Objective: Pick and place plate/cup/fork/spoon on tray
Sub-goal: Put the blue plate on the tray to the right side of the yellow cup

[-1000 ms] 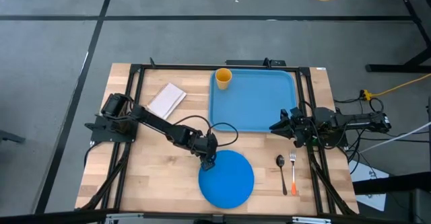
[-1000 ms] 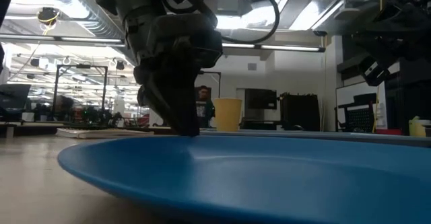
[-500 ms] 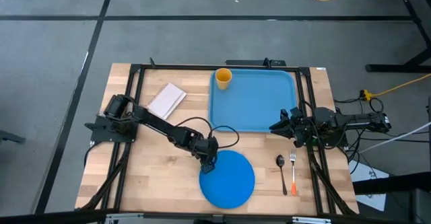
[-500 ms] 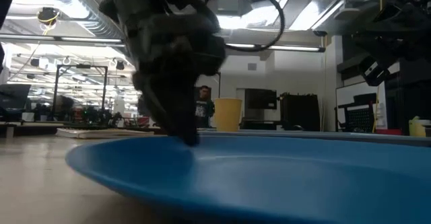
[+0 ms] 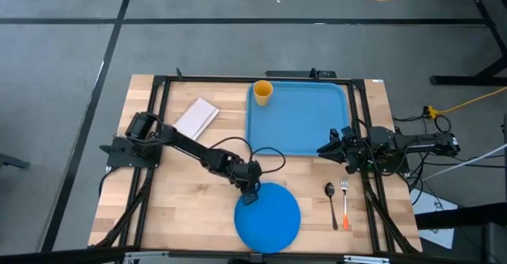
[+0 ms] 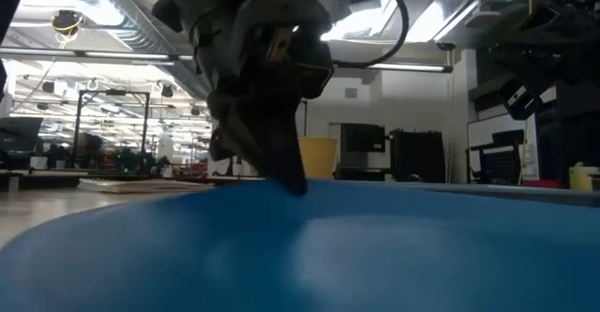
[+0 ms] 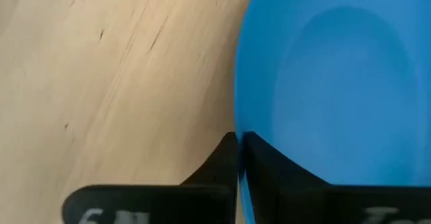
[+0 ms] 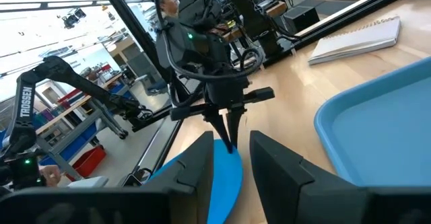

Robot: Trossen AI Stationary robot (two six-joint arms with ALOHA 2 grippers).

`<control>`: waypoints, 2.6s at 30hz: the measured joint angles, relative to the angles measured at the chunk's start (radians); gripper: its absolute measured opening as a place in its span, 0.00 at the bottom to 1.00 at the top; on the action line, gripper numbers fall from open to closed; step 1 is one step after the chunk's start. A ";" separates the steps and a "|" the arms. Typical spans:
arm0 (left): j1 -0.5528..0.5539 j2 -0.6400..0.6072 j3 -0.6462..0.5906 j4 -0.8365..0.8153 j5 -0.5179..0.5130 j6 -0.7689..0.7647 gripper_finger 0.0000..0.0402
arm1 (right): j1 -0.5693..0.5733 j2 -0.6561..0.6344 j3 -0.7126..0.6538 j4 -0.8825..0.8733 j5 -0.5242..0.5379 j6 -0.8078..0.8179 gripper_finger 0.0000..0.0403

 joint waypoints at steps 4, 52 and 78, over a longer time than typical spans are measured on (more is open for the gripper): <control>0.022 0.000 0.043 -0.006 0.030 0.026 0.01 | 0.000 0.000 0.000 0.000 0.000 0.000 0.25; 0.602 0.152 0.585 -0.020 -0.012 0.419 0.00 | 0.000 0.000 0.000 0.575 -0.358 0.010 0.25; 0.601 0.170 0.585 -0.070 -0.036 0.479 0.15 | 0.000 -0.001 0.000 0.496 -0.402 0.022 0.25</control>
